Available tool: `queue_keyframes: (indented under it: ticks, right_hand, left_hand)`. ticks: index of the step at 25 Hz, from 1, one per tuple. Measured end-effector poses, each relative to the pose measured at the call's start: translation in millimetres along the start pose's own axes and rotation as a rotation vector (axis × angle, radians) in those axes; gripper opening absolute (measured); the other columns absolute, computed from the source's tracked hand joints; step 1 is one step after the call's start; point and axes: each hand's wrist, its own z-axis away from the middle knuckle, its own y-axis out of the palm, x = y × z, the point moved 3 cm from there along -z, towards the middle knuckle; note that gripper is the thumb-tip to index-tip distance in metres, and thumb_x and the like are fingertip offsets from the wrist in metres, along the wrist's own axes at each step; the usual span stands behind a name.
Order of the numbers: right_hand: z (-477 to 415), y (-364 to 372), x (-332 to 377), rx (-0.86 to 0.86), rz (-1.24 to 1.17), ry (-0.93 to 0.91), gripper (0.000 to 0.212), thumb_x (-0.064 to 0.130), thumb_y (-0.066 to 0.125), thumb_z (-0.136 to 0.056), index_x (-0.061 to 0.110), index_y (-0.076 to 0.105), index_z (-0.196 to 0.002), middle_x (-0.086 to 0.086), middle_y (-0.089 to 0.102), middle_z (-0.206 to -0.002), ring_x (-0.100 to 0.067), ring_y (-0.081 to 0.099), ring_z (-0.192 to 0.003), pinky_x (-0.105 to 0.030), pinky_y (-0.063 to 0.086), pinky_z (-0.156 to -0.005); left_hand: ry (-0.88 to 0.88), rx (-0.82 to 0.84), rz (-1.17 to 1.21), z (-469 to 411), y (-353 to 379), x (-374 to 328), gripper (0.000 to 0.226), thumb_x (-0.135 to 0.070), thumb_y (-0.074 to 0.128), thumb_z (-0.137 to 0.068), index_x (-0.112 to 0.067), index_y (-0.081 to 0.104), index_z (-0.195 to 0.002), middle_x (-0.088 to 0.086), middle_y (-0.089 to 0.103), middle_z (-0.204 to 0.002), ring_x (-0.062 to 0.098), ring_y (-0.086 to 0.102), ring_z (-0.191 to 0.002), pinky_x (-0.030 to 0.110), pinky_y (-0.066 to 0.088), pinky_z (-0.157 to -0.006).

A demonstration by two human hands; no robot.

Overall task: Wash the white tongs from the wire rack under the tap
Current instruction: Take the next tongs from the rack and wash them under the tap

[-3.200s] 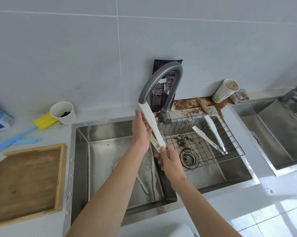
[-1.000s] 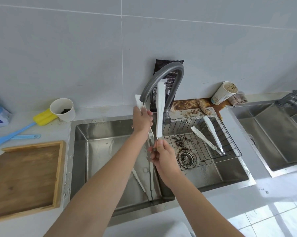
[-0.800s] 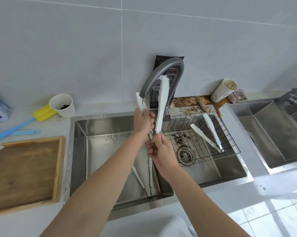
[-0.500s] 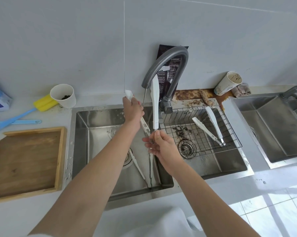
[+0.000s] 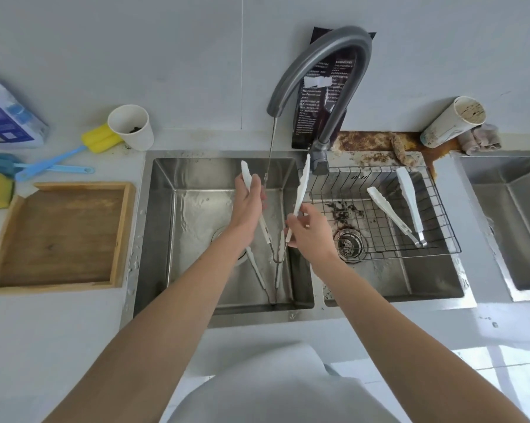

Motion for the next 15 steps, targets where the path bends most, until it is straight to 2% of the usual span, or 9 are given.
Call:
queue_keyframes:
  ticks: [2,4,6,7,9,11,15]
  right_hand:
    - [-6.4,1.4,-13.6,0.006,0.070,0.006,0.010,0.019,0.051,-0.098,0.011,0.055,-0.094,-0.010,0.066,-0.088,-0.029,0.065,-0.084,-0.050,0.058,-0.078]
    - [-12.5,3.5,-25.9,0.011,0.123,0.000,0.010,0.017,0.049,-0.099,0.010,0.056,-0.097,-0.005,0.060,-0.088,-0.024,0.057,-0.079,-0.041,0.054,-0.068]
    - [-19.7,7.0,-40.9,0.032,0.175,0.018,0.007,0.017,0.047,-0.100,0.013,0.052,-0.103,-0.012,0.060,-0.105,-0.019,0.052,-0.080,-0.029,0.044,-0.066]
    - [-22.8,9.4,-48.2,0.052,0.193,0.024,0.009,0.016,0.045,-0.100,0.011,0.051,-0.104,-0.016,0.057,-0.114,-0.019,0.052,-0.082,-0.028,0.042,-0.070]
    - [-28.2,13.4,-62.1,0.078,0.218,0.026,0.021,0.013,0.043,-0.100,0.001,0.053,-0.115,-0.019,0.052,-0.122,-0.022,0.050,-0.090,-0.032,0.042,-0.079]
    - [-30.7,16.7,-72.9,0.098,0.227,0.029,0.031,0.008,0.043,-0.097,0.000,0.048,-0.127,-0.019,0.049,-0.125,-0.022,0.044,-0.095,-0.032,0.040,-0.083]
    - [-31.7,27.5,-90.7,0.178,0.145,0.054,0.053,0.004,0.042,-0.093,0.008,0.030,-0.144,-0.020,0.051,-0.129,-0.034,0.055,-0.109,-0.048,0.050,-0.093]
  left_hand:
    - [-0.045,-0.002,-0.100,6.9,-1.4,12.0,0.041,-0.039,0.037,-0.103,-0.027,0.036,-0.142,0.001,0.051,-0.120,0.011,0.053,-0.109,0.036,0.042,-0.100]
    - [-0.113,-0.045,-0.152,15.2,-2.1,24.8,0.043,-0.033,0.037,-0.103,-0.032,0.032,-0.146,0.004,0.043,-0.132,0.013,0.049,-0.115,0.042,0.035,-0.109]
    - [-0.157,-0.095,-0.145,22.1,-2.4,35.7,0.049,-0.024,0.041,-0.103,-0.031,0.029,-0.149,0.008,0.045,-0.135,0.021,0.051,-0.119,0.046,0.038,-0.110]
    - [-0.170,-0.117,-0.124,24.9,-2.6,41.2,0.052,-0.019,0.043,-0.102,-0.029,0.028,-0.151,0.008,0.047,-0.137,0.023,0.053,-0.120,0.046,0.040,-0.108]
    - [-0.181,-0.156,-0.095,29.4,-0.6,51.7,0.056,-0.010,0.046,-0.098,-0.024,0.030,-0.150,0.003,0.052,-0.135,0.018,0.057,-0.114,0.040,0.046,-0.103]
    - [-0.188,-0.181,-0.070,33.2,5.0,61.6,0.054,-0.003,0.047,-0.093,-0.023,0.038,-0.142,-0.001,0.054,-0.130,0.011,0.058,-0.106,0.031,0.048,-0.095]
    - [-0.203,-0.226,-0.057,33.7,11.3,85.5,0.049,0.005,0.047,-0.086,-0.024,0.051,-0.125,-0.009,0.062,-0.106,0.010,0.059,-0.094,0.027,0.050,-0.088]
